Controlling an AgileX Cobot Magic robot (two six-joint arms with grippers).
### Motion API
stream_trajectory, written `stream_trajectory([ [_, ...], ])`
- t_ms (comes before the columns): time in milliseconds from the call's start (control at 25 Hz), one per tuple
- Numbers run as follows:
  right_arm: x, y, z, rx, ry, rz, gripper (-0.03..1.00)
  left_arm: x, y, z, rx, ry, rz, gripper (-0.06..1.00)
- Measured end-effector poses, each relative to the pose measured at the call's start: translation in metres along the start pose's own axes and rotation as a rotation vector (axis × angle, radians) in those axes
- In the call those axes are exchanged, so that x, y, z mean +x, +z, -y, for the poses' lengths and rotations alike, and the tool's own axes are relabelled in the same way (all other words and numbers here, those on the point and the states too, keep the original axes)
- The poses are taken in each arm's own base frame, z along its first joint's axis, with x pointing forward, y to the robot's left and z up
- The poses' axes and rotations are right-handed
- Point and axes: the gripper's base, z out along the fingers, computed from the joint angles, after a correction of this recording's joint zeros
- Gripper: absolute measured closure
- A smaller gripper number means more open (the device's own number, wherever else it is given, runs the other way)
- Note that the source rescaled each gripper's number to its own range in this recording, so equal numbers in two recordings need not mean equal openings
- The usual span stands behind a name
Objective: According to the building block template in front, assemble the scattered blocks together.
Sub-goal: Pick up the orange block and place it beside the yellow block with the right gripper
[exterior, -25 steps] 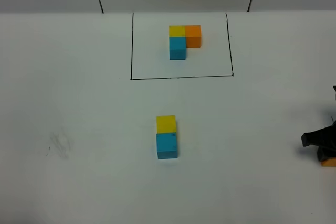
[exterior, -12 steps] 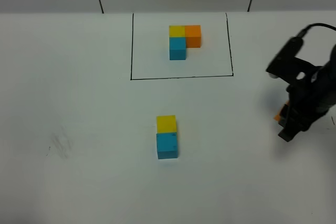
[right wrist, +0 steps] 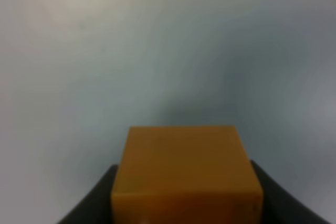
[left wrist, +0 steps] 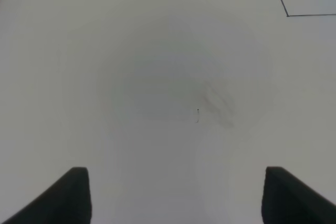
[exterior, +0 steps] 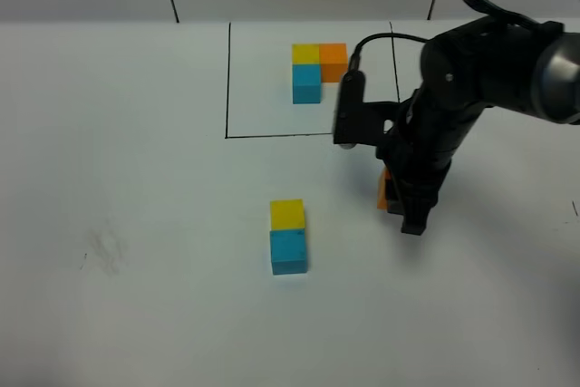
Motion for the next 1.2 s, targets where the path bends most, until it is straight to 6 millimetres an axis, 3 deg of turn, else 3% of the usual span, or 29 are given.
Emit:
stream_trajectory([
  [160,-0.025,0.01,0.001,-0.023,-0.07,-0.003,0.73,0.0,0.0,0.0,0.0,0.0,0.0,0.48],
  [480,-0.051,0.024,-0.001,-0.059,-0.143,-0.02,0.73,0.0,0.0,0.0,0.0,0.0,0.0,0.48],
  [760,-0.064,0.024,-0.013,-0.067,-0.186,-0.014,0.73,0.0,0.0,0.0,0.0,0.0,0.0,0.48],
  [1200,-0.068,0.038,-0.013,-0.054,-0.173,0.0,0.73,0.0,0.0,0.0,0.0,0.0,0.0,0.48],
])
